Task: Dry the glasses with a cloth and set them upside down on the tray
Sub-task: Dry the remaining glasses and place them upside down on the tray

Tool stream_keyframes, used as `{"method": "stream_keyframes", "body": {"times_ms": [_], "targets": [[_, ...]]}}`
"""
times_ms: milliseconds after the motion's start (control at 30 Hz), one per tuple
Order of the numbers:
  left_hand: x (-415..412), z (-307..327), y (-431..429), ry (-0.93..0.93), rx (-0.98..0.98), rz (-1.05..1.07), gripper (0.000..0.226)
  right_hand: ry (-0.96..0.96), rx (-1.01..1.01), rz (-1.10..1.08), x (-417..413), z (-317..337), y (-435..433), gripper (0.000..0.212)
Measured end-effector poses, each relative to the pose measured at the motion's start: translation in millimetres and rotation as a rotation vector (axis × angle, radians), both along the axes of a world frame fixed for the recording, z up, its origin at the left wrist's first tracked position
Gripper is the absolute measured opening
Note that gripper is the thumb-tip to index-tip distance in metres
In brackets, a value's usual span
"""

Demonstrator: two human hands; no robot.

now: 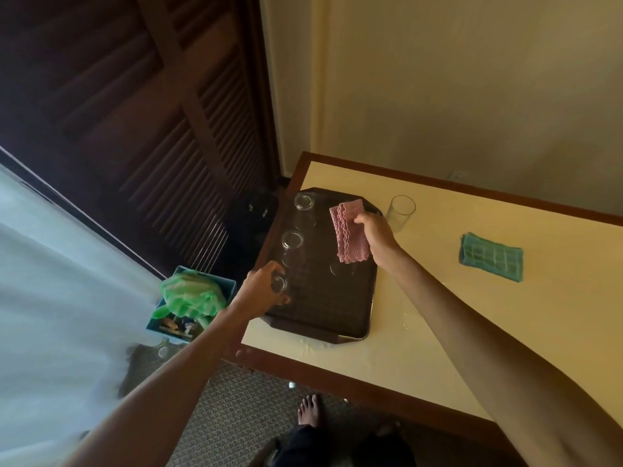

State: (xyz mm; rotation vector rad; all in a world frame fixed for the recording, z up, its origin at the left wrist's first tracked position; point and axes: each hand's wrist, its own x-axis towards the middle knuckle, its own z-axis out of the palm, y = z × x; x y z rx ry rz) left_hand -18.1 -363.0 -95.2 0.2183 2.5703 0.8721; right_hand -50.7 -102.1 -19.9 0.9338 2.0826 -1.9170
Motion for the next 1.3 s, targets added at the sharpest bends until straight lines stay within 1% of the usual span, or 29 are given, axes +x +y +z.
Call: {"method": "stream_keyframes", "body": {"times_ms": [167,233,333,400,467,533,567,600,633,700,733,800,867,933,1000,1067,1133,1300], "targets": [[0,-9,-3,0.012,0.001,0.0,0.06,-0.028,-0.064,-0.035,1,1,1,0.012],[-3,-8,-2,-0.014,-0.017,-0.03,0.066,-0.055,-0.105,-0.039,1,1,0,0.012],[-11,3,2,-0.041,-0.072,-0.126,0.076,-0.064,-0.251,-0.049,1,-4,2,0.016],[-20,18,6,0.002,-0.081,-0.16,0.065,-0.043,-0.342,-0.047,3,-1,6,0.027],[-32,36,13,0.045,-0.046,-0.163,0.043,-0.028,-0.384,-0.012,6,3,10,0.041],[-44,59,24,0.074,0.008,-0.15,0.022,-0.043,-0.382,0.058,11,11,19,0.065],[-52,71,33,0.094,0.035,-0.151,0.015,-0.046,-0.357,0.095,12,15,27,0.075],[-58,81,42,0.11,0.058,-0.149,0.011,-0.045,-0.332,0.142,15,20,34,0.081],[-63,91,51,0.125,0.083,-0.152,0.01,-0.034,-0.298,0.174,17,24,42,0.08],[-76,106,76,0.142,0.133,-0.169,0.013,-0.006,-0.237,0.176,22,33,64,0.067],[-83,112,94,0.149,0.163,-0.183,0.014,-0.001,-0.22,0.144,24,37,81,0.06],[-93,117,120,0.154,0.204,-0.184,0.013,-0.002,-0.221,0.085,27,40,105,0.055],[-102,117,153,0.145,0.229,-0.203,0.012,-0.007,-0.238,-0.014,31,41,137,0.045],[-108,111,192,0.132,0.24,-0.231,0.016,-0.01,-0.253,-0.115,36,40,172,0.031],[-112,101,221,0.118,0.235,-0.25,0.023,-0.01,-0.249,-0.174,39,37,195,0.027],[-119,88,252,0.1,0.21,-0.256,0.035,-0.024,-0.235,-0.225,39,31,219,0.029],[-125,74,278,0.081,0.159,-0.249,0.051,-0.056,-0.231,-0.266,39,23,238,0.034],[-146,31,333,0.024,-0.043,-0.169,0.093,-0.143,-0.26,-0.303,26,9,272,0.037]]}}
